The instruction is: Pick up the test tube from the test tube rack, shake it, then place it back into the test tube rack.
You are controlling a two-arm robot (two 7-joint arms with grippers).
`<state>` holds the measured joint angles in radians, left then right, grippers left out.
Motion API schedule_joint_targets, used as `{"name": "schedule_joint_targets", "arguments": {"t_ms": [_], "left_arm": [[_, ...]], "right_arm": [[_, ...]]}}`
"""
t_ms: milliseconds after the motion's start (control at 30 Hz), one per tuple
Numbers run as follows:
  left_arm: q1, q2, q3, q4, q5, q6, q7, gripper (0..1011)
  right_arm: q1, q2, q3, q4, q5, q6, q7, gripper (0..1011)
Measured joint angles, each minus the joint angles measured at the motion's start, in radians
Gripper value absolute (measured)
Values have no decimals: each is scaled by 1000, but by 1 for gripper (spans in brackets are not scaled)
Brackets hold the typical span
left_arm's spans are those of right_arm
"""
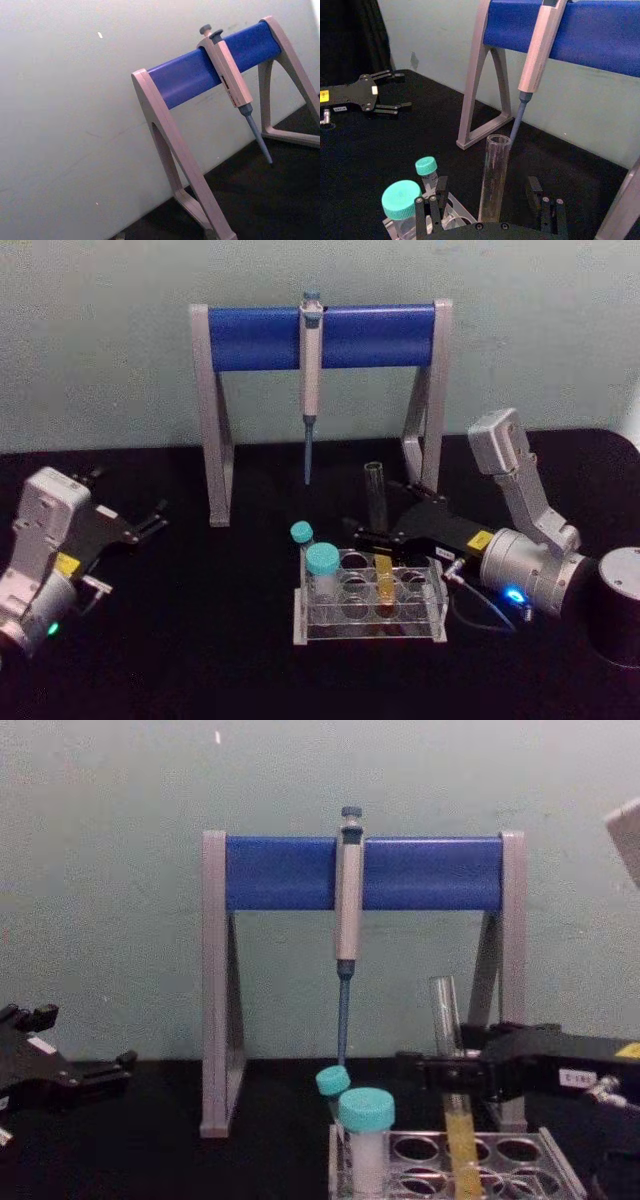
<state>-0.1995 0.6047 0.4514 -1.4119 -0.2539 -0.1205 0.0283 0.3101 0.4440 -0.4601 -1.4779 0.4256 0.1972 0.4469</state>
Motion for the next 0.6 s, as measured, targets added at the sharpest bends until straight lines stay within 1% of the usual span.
{"name": "schedule_joint_targets", "arguments": {"t_ms": [267, 600], "left_arm": [[0, 0, 0, 0, 0, 0, 0, 1009], [0, 0, 0, 0, 0, 0, 0, 1009]], "right_arm": [[17, -14, -11, 23, -6, 4, 3, 1000], [17, -14, -11, 22, -6, 5, 3, 1000]]}}
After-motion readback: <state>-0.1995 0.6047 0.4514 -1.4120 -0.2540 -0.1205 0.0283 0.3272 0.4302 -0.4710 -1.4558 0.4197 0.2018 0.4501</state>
